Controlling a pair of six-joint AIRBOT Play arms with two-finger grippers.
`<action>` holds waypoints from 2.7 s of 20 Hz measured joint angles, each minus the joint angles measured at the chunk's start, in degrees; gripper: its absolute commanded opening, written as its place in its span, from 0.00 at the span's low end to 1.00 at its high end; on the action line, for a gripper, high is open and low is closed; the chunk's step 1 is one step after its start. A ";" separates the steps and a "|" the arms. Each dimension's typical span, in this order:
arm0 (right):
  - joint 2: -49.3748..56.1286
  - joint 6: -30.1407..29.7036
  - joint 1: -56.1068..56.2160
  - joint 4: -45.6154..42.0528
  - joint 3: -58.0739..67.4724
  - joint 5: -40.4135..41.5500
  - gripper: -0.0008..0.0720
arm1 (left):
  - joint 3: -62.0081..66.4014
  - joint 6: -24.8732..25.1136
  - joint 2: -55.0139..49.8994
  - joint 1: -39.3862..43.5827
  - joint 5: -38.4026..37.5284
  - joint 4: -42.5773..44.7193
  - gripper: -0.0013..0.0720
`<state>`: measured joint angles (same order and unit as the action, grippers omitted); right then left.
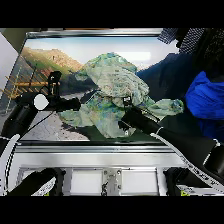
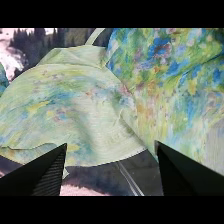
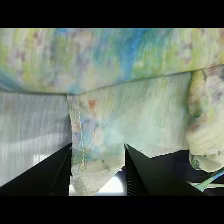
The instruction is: Fold the clothes and pants, and hang the long-sleeved shirts on hangers.
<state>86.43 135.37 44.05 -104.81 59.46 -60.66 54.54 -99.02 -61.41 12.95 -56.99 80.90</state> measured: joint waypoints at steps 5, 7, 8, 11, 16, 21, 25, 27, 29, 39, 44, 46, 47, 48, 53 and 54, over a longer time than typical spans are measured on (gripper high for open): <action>0.09 0.15 -0.66 0.00 0.00 -0.72 0.49 | 0.00 0.00 0.00 0.00 0.07 0.00 0.83; 0.28 -0.61 -0.72 -0.02 0.02 -1.73 0.41 | 0.00 0.00 0.00 0.00 0.09 0.00 0.83; 0.44 -1.01 -0.74 -0.02 0.02 -2.21 0.31 | 0.00 0.00 0.00 0.00 0.09 0.00 0.83; 1.09 -2.14 -0.74 -0.02 0.02 -3.74 0.03 | 0.00 0.00 0.00 0.00 0.02 0.00 0.83; -1.49 -6.91 -0.96 -0.20 0.02 -5.44 0.03 | -0.79 -0.22 0.02 0.98 -1.40 -0.63 0.83; -10.43 -12.87 -1.01 1.46 0.02 -8.70 0.03 | -8.31 -4.79 -0.02 11.32 2.95 -1.40 0.83; -18.01 -14.71 -1.03 2.40 0.02 -11.67 0.03 | -11.80 -9.81 -3.13 21.86 9.99 -1.44 0.83; -21.11 -15.21 -1.01 3.19 0.00 -12.46 0.03 | -10.88 -11.19 -6.58 25.57 11.43 -1.44 0.83; -23.50 -15.26 -1.01 3.76 0.00 -12.85 0.03 | -8.90 -11.91 -10.54 28.24 11.74 -1.44 0.83; -27.04 -15.41 -1.03 4.74 0.00 -13.77 0.03 | -3.15 -14.86 -20.44 28.79 8.15 1.99 0.55; -27.15 -15.41 -1.03 4.79 0.00 -13.99 0.03 | -6.25 -15.28 -18.40 26.43 10.64 2.27 0.53; -27.15 -15.41 -1.03 5.01 0.00 -13.99 0.03 | -7.30 -15.80 -17.94 26.10 12.26 2.03 0.53; -27.15 -15.41 -1.03 5.14 0.00 -13.99 0.03 | -7.63 -16.24 -17.84 26.01 13.00 1.88 0.53; -27.15 -15.41 -1.03 5.25 0.00 -13.99 0.03 | -7.91 -16.79 -17.70 25.94 13.86 1.77 0.31; -27.15 -15.39 -1.07 5.88 0.00 -13.99 0.03 | -8.35 -18.25 -17.53 25.79 17.14 1.62 0.03; -27.15 -15.39 -1.31 6.03 0.04 -13.99 0.03 | -8.02 -18.40 -17.51 25.75 17.11 1.62 0.03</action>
<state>59.29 119.98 42.74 -98.78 59.51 -74.65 46.52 -117.43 -78.91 38.70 -39.88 82.52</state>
